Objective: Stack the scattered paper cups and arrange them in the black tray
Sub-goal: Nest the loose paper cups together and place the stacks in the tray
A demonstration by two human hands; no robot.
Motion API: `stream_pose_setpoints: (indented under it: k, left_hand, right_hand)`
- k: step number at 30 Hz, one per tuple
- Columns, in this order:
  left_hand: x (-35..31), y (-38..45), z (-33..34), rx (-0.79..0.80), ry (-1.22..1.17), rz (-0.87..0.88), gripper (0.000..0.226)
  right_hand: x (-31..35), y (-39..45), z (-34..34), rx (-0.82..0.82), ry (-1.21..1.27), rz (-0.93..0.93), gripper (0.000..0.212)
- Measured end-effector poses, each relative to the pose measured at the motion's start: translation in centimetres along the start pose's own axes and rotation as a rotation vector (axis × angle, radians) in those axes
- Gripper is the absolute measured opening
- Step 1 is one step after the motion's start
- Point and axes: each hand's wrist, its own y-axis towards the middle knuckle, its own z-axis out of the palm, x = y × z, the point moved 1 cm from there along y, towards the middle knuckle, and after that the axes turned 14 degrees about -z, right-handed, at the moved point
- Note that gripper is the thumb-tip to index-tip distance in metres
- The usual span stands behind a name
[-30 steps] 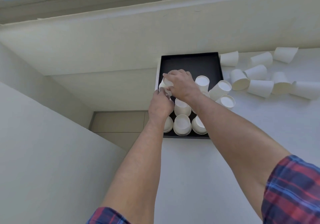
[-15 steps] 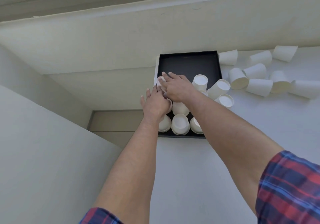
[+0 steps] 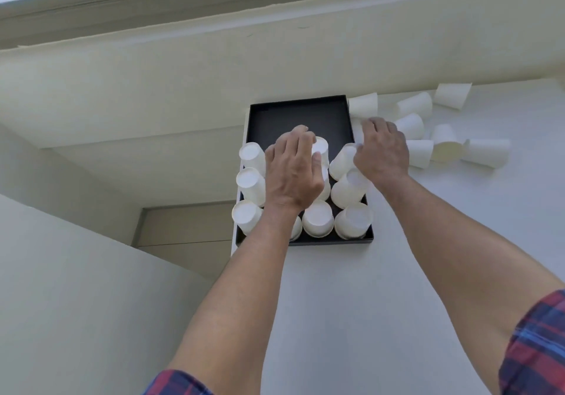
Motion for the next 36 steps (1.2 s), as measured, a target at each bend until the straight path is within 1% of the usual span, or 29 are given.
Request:
stream_pose_setpoints:
  k: [2,4,6,7,9,11,12,13,15,16,17,20,22,24,25,28,29,30,32,33,34,35,36]
  left_hand:
    - [-1.9,-0.4,0.8,0.032,0.035,0.099,0.028]
    - [-3.7,-0.8,1.7,0.083,0.066,0.145,0.033]
    - [-5.2,-1.0,2.5,0.13,0.082,0.149,0.038]
    - [-6.0,-1.0,2.9,0.155,0.085,0.144,0.039]
    - [-7.4,-1.2,3.7,0.206,0.098,0.136,0.043]
    - [-8.6,-1.6,4.5,0.245,0.115,0.142,0.045]
    - [-9.1,-1.8,4.8,0.253,0.117,0.148,0.046]
    - [-9.6,-2.0,5.2,0.254,0.119,0.155,0.046]
    - [-10.4,-2.3,5.9,0.254,0.132,0.165,0.046]
    - [-10.7,-2.4,6.3,0.258,0.139,0.163,0.047]
    - [-10.9,-2.5,6.7,0.267,0.146,0.156,0.048]
    - [-11.6,-2.9,8.1,0.321,0.18,0.128,0.051]
    - [-12.0,-3.3,9.3,0.395,0.231,0.116,0.061]
    - [-12.4,-3.5,10.4,0.469,0.299,0.131,0.074]
    - [-12.7,-3.7,10.8,0.496,0.325,0.142,0.079]
    - [-13.2,-4.5,11.9,0.532,0.341,0.167,0.086]
    - [-13.4,-4.9,12.1,0.531,0.338,0.168,0.085]
    - [-13.6,-5.1,12.3,0.516,0.334,0.163,0.08]
    - [-13.8,-5.2,12.5,0.465,0.317,0.133,0.07]
    - [-14.0,-5.2,12.6,0.448,0.303,0.109,0.068]
    - [-14.0,-5.1,12.6,0.444,0.285,0.086,0.066]
    - [-14.1,-5.1,12.6,0.444,0.264,0.065,0.065]
    - [-14.2,-5.1,12.6,0.443,0.243,0.05,0.064]
  right_hand:
    - [-3.2,-1.1,-0.1,0.097,-0.056,0.103,0.063]
    - [-5.8,-2.1,-0.1,0.223,-0.086,0.165,0.075]
    - [-7.6,-2.9,0.2,0.327,-0.103,0.183,0.078]
    - [-8.1,-3.2,0.4,0.354,-0.11,0.174,0.076]
    - [-8.7,-3.8,0.4,0.336,-0.162,0.111,0.069]
    - [-8.9,-4.3,0.3,0.254,-0.253,0.032,0.058]
    - [-9.1,-4.5,0.2,0.218,-0.276,0.013,0.056]
    - [-9.3,-4.7,0.1,0.198,-0.278,0.008,0.059]
    - [-10.0,-5.0,0.1,0.238,-0.254,0.022,0.075]
    - [-10.4,-5.2,0.2,0.271,-0.248,0.027,0.08]
    - [-10.8,-5.4,0.3,0.296,-0.247,0.029,0.081]
    - [-11.8,-6.2,0.5,0.348,-0.213,-0.016,0.067]
    - [-12.3,-7.1,0.7,0.354,-0.169,-0.061,0.063]
    - [-12.6,-7.9,0.7,0.327,-0.036,-0.057,0.067]
    - [-12.8,-8.1,0.5,0.308,0.129,-0.022,0.069]
    - [-13.3,-8.8,-0.3,0.266,0.901,0.186,0.075]
    - [-13.6,-9.0,-0.5,0.262,1.063,0.222,0.077]
    - [-13.9,-9.2,-0.6,0.271,1.162,0.243,0.076]
    - [-14.6,-9.4,-0.9,0.237,1.278,0.276,0.065]
    - [-15.0,-9.4,-1.1,0.161,1.3,0.31,0.056]
    - [-15.5,-9.3,-1.2,0.034,1.268,0.365,0.044]
    - [-16.2,-9.2,-1.3,-0.123,1.184,0.444,0.03]
    - [-17.1,-9.1,-1.4,-0.277,1.073,0.546,0.022]
